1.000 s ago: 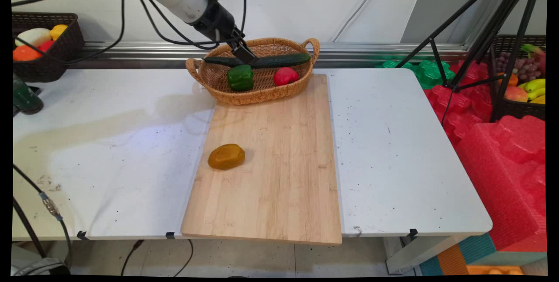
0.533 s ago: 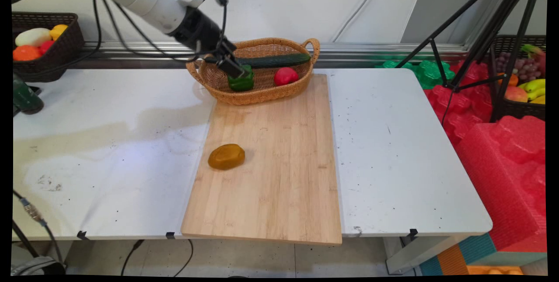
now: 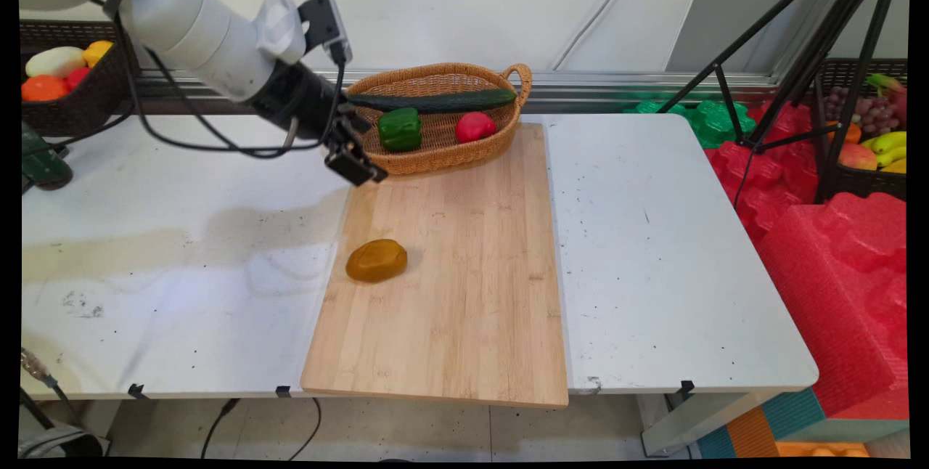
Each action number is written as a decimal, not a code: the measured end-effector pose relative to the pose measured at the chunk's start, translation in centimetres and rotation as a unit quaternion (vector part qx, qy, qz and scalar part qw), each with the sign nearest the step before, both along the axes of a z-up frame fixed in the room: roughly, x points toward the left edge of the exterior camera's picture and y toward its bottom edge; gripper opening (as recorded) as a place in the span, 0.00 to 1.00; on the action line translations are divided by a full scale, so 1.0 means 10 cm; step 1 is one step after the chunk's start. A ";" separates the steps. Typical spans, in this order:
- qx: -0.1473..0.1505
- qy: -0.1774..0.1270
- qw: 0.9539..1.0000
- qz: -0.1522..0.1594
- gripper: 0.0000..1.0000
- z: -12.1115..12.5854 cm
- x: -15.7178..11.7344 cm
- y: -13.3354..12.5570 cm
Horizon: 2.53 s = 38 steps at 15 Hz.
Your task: Pick up the potato from the cutting board, then place the picked object in the vegetable basket
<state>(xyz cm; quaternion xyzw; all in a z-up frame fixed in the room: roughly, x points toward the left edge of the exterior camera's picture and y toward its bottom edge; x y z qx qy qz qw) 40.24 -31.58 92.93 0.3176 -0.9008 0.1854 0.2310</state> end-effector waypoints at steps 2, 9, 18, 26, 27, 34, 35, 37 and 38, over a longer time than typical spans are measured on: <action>0.014 -0.012 1.000 0.002 1.00 -0.08 -0.06 0.11; 0.052 -0.046 0.998 0.002 1.00 -0.37 -0.31 0.28; 0.099 -0.071 0.992 -0.018 1.00 -0.83 -0.59 0.33; 0.109 -0.077 0.991 -0.017 0.00 -1.06 -0.63 0.31; 0.107 -0.078 0.991 -0.016 0.00 -1.07 -0.62 0.31; 0.078 -0.047 0.996 -0.024 0.00 -0.76 -0.57 0.38; 0.071 -0.041 0.996 -0.027 0.00 -0.69 -0.57 0.38; 0.042 -0.019 0.998 -0.032 0.00 -0.42 -0.56 0.35; 0.024 -0.005 0.999 -0.031 0.00 -0.26 -0.54 0.32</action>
